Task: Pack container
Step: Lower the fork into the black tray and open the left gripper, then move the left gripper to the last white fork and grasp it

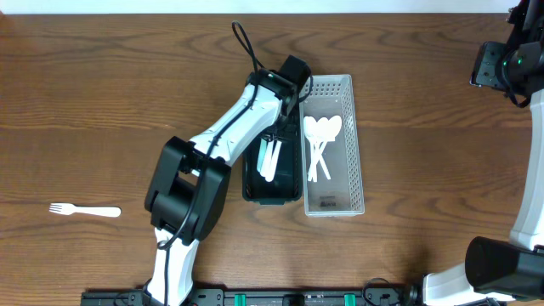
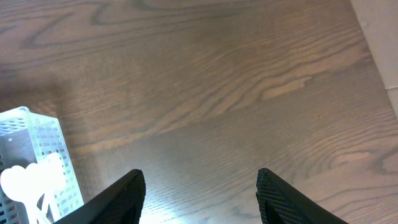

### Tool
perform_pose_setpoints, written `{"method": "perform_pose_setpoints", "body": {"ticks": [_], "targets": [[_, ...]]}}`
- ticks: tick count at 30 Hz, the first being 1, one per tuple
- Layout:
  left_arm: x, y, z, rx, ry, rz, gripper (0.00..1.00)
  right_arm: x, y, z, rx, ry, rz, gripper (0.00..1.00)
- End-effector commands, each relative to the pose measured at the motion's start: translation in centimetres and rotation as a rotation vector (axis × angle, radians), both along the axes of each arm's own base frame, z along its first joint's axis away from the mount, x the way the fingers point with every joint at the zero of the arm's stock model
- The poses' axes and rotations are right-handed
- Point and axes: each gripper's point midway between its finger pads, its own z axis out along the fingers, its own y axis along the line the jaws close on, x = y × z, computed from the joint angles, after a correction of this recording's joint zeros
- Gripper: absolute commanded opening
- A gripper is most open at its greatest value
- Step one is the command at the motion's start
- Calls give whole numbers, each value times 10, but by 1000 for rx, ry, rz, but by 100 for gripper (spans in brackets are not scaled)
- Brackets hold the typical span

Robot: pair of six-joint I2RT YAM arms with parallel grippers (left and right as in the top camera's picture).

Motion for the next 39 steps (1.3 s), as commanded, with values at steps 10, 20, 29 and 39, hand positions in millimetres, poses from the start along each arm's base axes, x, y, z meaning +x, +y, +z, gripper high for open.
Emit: {"method": "perform_pose_setpoints", "body": {"ticks": [10,20,29,39], "targets": [[26,142,219,6,-540,364,55,-2,-4,2,-14,1,13,61],[-85,359,214,73,-422,1512,86,-2,-4,2,-14,1,13,61],[-135,420,137,44,-220,1926,98,-2,-4,2,-14,1,13,61],[-171,447,48,33,-71,2055,98,-2,-4,1,-13,5,13,61]]}}
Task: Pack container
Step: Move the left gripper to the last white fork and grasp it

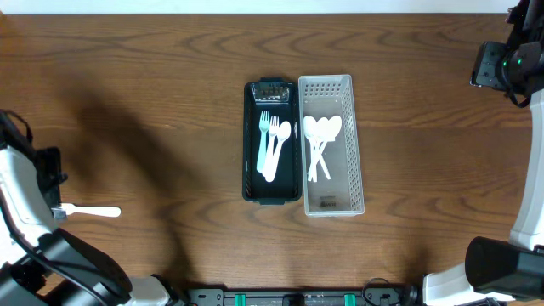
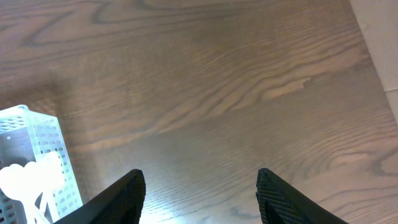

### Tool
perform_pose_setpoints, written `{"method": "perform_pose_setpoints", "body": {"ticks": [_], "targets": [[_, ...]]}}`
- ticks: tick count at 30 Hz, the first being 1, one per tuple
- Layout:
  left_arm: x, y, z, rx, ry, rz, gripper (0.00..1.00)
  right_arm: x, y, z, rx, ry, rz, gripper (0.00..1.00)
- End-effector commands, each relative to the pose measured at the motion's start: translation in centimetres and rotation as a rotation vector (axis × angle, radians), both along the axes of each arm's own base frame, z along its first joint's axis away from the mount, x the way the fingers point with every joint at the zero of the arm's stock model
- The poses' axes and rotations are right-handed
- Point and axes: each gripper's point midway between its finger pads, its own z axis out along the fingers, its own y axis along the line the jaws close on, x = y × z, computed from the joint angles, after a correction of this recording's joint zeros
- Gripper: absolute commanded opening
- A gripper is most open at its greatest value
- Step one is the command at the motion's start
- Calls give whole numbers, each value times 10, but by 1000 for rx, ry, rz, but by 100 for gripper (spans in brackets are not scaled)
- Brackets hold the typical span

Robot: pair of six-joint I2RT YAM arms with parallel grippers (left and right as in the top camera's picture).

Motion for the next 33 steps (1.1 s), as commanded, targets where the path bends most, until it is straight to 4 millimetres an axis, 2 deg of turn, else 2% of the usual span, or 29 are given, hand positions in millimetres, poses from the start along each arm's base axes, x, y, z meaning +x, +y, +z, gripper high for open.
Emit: {"method": "perform_pose_setpoints", "body": {"ticks": [1,7,13,21,33], "targets": [[-9,0,-27,-53,34,0,98,-2,-4,1,-8,2,4,60],[-6,3,-68,-112,103,-70,98,-3,-3,1,-7,3,4,61],[2,10,-101,-140,139,-157,98,-5,-3,0,-6,14,4,60],[6,12,-125,-166,168,-243,98,-6,-3,-1,-4,21,4,61],[16,6,-153,-230,135,-254,97,-6,-3,-1,-4,21,4,61]]}}
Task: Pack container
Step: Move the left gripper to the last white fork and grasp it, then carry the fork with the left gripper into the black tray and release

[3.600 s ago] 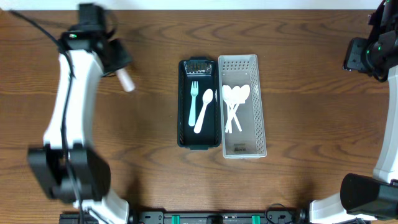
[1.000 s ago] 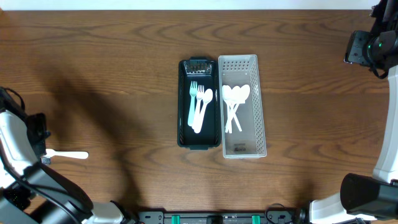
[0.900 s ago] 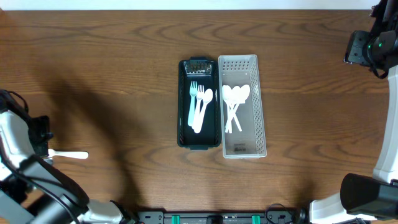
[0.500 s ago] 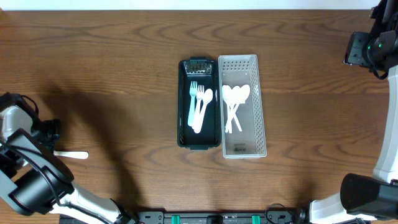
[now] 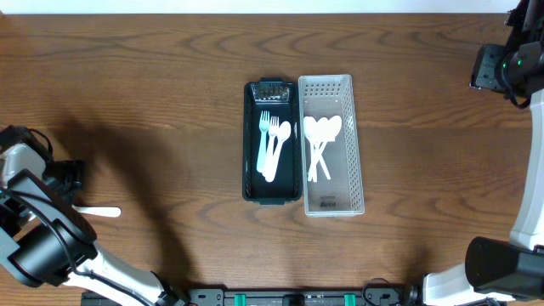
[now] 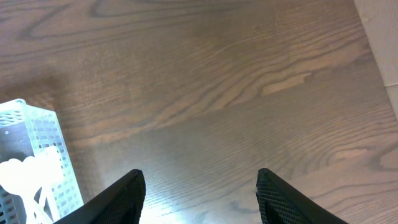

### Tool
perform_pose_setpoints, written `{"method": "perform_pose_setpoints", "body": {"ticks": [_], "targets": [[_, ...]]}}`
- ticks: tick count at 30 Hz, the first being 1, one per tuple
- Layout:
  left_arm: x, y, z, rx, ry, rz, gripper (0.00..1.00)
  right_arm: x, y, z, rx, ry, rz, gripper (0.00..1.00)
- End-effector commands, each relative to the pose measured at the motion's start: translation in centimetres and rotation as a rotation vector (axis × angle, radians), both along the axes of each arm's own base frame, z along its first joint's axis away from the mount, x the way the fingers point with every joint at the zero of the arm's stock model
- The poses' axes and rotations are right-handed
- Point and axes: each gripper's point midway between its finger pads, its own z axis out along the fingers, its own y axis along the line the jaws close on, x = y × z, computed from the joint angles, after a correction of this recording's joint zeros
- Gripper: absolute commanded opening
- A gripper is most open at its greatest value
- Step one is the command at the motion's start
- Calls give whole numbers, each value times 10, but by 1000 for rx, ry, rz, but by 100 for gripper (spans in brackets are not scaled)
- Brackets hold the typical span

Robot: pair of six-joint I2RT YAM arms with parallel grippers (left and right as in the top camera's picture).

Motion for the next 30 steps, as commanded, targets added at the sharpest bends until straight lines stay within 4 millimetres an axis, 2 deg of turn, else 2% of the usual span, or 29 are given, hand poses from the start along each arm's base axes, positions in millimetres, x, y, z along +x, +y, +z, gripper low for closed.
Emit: {"method": "perform_pose_setpoints", "body": {"ticks": [1,10,12,19,23,25,30], "targets": [[-9,-16,-33,-100,52,-17,97,-2,-4,1,-8,1,4,61],[-14,-22,-45,-130,77,-16,97,-3,-3,1,-7,4,4,61],[-16,-23,-46,-133,80,-16,94,-3,-3,1,-7,5,4,61],[-21,-28,-46,-153,102,-15,61,-3,-3,1,-6,6,4,60],[-24,-30,-45,-163,113,-16,39,-4,-3,0,-6,8,4,60],[-24,-31,-45,-165,115,-17,31,-4,-3,0,-6,9,4,61],[-22,-36,-44,-178,124,-126,19,-4,-3,0,-6,8,4,61]]}}
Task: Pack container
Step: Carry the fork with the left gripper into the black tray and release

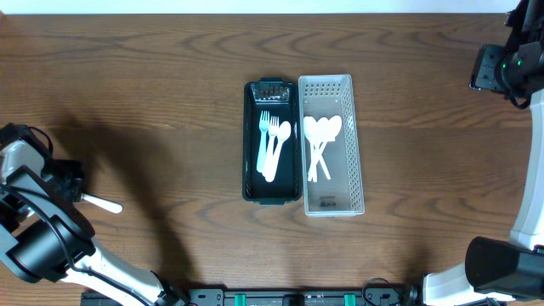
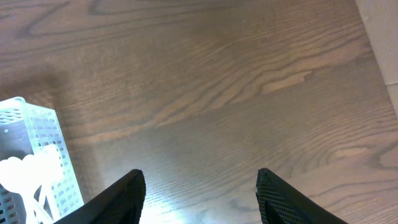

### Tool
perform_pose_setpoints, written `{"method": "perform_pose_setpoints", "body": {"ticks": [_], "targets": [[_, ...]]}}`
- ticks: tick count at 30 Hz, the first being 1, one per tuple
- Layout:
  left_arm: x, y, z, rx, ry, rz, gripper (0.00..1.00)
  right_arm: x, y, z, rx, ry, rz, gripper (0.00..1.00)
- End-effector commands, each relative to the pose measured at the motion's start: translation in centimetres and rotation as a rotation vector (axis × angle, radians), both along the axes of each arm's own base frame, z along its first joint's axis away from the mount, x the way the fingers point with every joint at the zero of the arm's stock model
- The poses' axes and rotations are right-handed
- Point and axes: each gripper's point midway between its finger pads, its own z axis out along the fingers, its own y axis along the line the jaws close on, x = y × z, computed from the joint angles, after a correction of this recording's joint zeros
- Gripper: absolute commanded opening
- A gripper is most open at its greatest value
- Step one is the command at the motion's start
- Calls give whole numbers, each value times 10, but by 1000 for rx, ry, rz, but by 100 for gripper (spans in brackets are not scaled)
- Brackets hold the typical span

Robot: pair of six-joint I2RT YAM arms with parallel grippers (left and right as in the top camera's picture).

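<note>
At the far left edge of the overhead view, my left gripper [image 1: 75,192] sits over the tine end of a white plastic fork [image 1: 104,203]. Only the fork's handle shows, slanting down to the right, and the jaws appear shut on it. A black tray [image 1: 252,183] at the table's middle holds several white forks [image 1: 270,144]. Beside it on the right stands a clear perforated basket [image 1: 358,170] with white spoons [image 1: 321,140]. My right gripper [image 2: 200,186] hangs open over bare wood at the far right, holding nothing.
The basket's corner [image 2: 38,134] and spoon bowls [image 2: 25,171] show at the left of the right wrist view. The table's right edge [image 2: 379,37] runs along that view's upper right. The right arm's base [image 1: 501,263] stands at the front right.
The loose fork lay flat and level beside my left gripper; now its handle slants and its tines are hidden under the gripper. The right gripper has barely shifted.
My left arm first reached over the black tray among the forks, with one fork lying alone at the far left. It then stood at the left edge beside that fork, closed in over its tine end, and now the fork is tilted in its hold.
</note>
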Motion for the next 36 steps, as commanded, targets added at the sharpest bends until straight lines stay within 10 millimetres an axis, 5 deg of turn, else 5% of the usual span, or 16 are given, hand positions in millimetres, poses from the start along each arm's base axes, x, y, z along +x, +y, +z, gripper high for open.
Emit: {"method": "perform_pose_setpoints", "body": {"ticks": [1,7,14,20,25,30,36], "targets": [[-31,-28,-39,-102,151,-110,15,-2,-3,1,-7,1,4,61],[-3,-41,-20,-65,115,-291,8,-1,-4,2,-9,-7,4,61],[61,-82,59,86,-50,-538,6,0,-4,2,-9,-9,4,61],[117,-171,161,243,-308,-854,6,3,-4,4,-12,-24,4,60],[135,-266,221,301,-489,-1143,6,4,-5,5,-13,-28,4,61],[130,-338,227,278,-547,-1337,6,4,-5,5,-13,-28,4,61],[127,-397,196,223,-513,-1484,6,4,-5,5,-13,-31,4,61]]}}
